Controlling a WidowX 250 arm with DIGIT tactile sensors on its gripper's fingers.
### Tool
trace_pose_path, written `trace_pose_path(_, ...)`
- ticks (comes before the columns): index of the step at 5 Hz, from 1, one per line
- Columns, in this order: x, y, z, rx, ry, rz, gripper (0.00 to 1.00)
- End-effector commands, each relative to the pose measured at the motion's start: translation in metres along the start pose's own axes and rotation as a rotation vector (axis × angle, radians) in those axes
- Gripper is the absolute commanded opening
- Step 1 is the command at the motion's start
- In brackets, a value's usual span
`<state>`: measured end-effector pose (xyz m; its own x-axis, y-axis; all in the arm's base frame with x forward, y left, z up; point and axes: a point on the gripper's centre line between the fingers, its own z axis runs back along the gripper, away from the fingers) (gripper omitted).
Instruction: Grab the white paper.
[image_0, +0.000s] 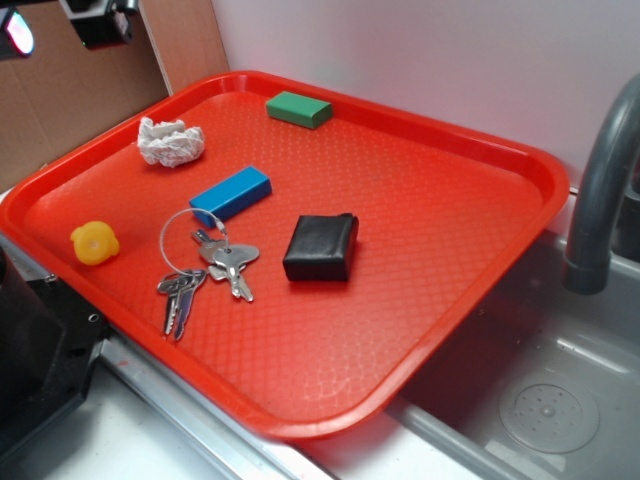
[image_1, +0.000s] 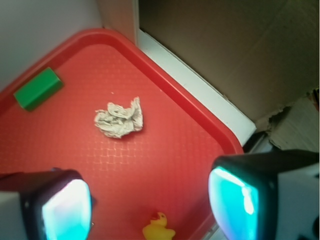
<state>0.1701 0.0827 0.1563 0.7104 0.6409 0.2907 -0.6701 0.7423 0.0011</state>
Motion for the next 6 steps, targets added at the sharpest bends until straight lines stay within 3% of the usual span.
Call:
trace_pose_path(1,0.027,0.004,-0.05,0.065,0.108,-0.007,1.0)
trace_pose_path(3,0.056,-0.026,-0.119,0.012,0.13,-0.203,1.0)
trace_pose_path(4,0.059,-0.035,-0.143,0.04,0.132,-0.272,1.0)
trace_pose_path(5,0.057,-0.035,-0.155,0.028,0.181,-0.258,0.0)
trace_pose_path(6,0.051,-0.034,-0.138,0.059,0.257,-0.272,0.0)
